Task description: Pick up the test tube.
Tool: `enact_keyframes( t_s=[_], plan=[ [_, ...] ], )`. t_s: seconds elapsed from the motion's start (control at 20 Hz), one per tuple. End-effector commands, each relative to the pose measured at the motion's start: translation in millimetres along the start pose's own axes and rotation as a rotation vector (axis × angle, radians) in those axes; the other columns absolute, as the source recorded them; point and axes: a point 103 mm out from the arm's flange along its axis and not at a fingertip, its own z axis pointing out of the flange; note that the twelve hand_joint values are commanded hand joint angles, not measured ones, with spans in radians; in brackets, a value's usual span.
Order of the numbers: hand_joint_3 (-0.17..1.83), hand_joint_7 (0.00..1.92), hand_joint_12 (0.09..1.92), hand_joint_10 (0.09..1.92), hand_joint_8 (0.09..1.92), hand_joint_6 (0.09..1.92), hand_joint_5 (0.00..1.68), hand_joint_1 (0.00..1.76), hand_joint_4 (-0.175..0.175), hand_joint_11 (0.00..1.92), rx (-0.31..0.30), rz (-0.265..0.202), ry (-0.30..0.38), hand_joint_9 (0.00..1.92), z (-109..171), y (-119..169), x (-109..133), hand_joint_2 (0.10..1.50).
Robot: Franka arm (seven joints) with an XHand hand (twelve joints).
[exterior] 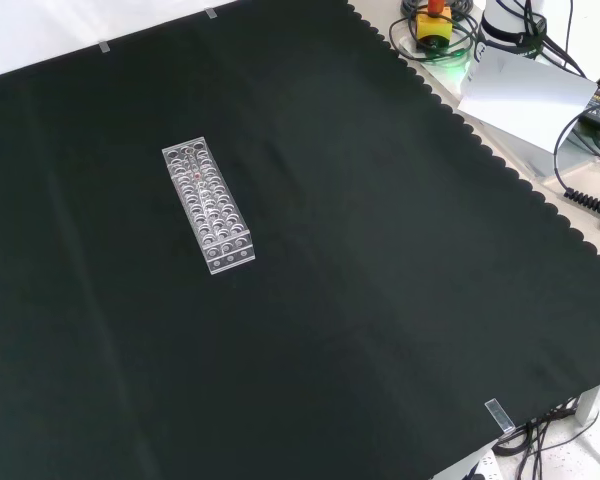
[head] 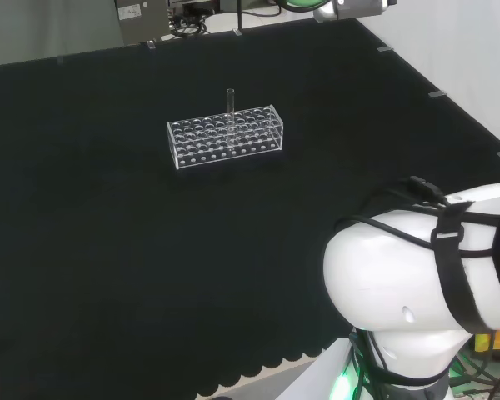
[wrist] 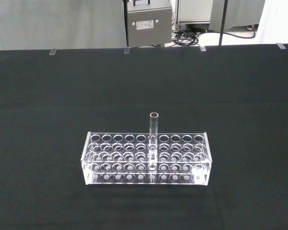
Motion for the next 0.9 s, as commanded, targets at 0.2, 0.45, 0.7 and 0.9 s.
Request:
enact_keyframes(
  t_s=[0.2,0.45,0.7,0.9],
  plan=[
    [0.34,0.00,1.16,0.23,0.24,0.09,0.00,0.26,-0.054,0.00,0.000,-0.002,-0.009,0.00,1.6,6.2,-0.9,0.90],
    [0.28,0.00,1.18,0.27,0.25,0.09,0.00,0.27,-0.054,0.00,-0.001,-0.029,-0.012,0.00,3.5,29.4,0.3,0.92],
    [0.22,0.00,1.28,0.43,0.39,0.09,0.02,0.34,-0.055,0.00,0.042,-0.044,-0.044,0.00,9.5,72.2,0.7,0.94],
    [0.19,0.00,1.34,0.52,0.47,0.09,0.03,0.36,-0.057,0.00,0.070,-0.043,-0.058,0.00,22.5,99.3,-1.0,0.95]
  ],
)
